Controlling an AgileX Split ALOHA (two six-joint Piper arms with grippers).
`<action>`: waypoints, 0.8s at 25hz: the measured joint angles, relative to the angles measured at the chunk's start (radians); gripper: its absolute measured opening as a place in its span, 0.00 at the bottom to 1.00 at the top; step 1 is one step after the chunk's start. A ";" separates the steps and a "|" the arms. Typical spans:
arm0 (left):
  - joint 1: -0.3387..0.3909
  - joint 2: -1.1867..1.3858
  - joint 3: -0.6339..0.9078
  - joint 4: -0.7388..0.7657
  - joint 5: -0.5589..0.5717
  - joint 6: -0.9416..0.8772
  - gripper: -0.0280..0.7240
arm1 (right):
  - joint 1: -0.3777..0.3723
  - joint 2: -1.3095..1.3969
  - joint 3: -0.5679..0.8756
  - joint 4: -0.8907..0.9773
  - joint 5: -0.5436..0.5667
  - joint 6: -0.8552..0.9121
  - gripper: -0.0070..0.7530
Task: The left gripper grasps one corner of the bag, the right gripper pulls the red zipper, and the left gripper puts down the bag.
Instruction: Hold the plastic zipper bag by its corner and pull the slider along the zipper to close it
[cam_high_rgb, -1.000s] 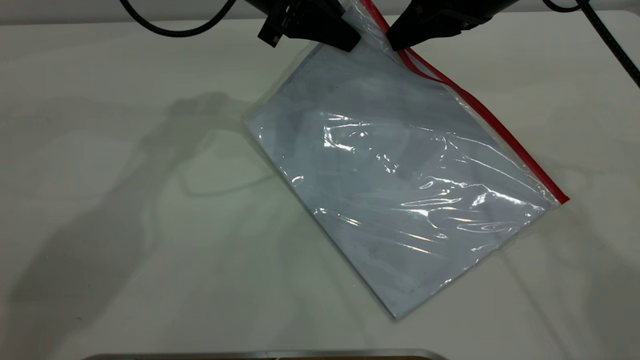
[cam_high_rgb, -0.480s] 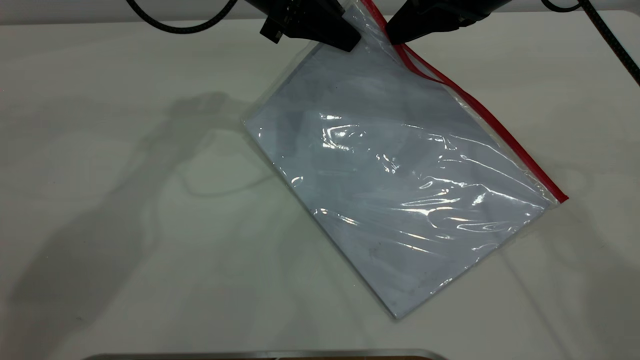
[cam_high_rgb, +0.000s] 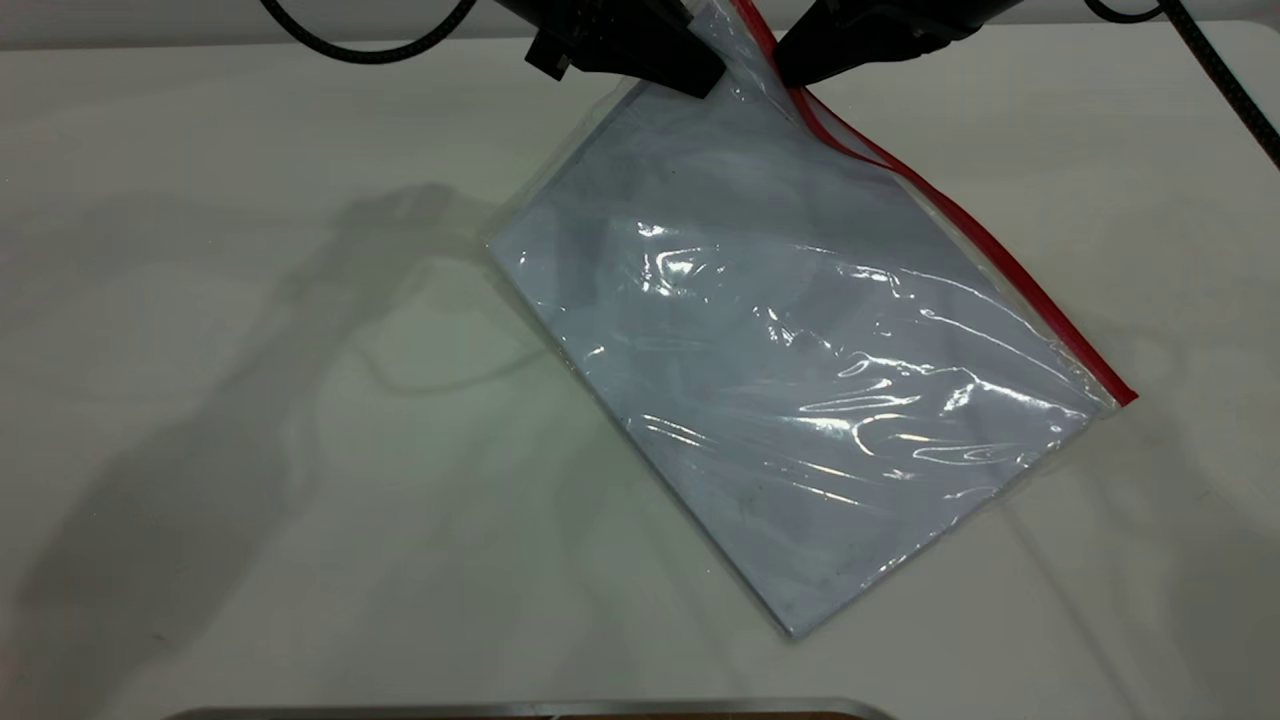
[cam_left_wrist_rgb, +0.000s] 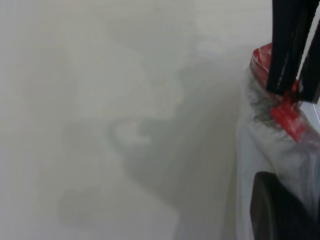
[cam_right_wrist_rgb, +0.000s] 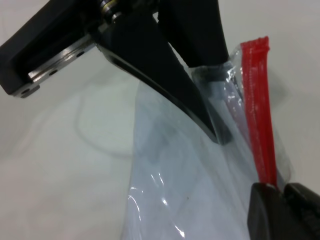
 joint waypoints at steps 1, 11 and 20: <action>0.000 0.001 0.000 0.000 0.000 -0.002 0.11 | 0.000 0.000 0.000 -0.006 -0.002 0.000 0.05; -0.006 0.008 0.001 -0.008 -0.008 -0.046 0.11 | 0.000 0.000 -0.002 -0.211 -0.034 0.135 0.05; -0.008 0.008 0.001 -0.015 -0.010 -0.113 0.11 | 0.000 0.000 -0.003 -0.401 -0.061 0.268 0.05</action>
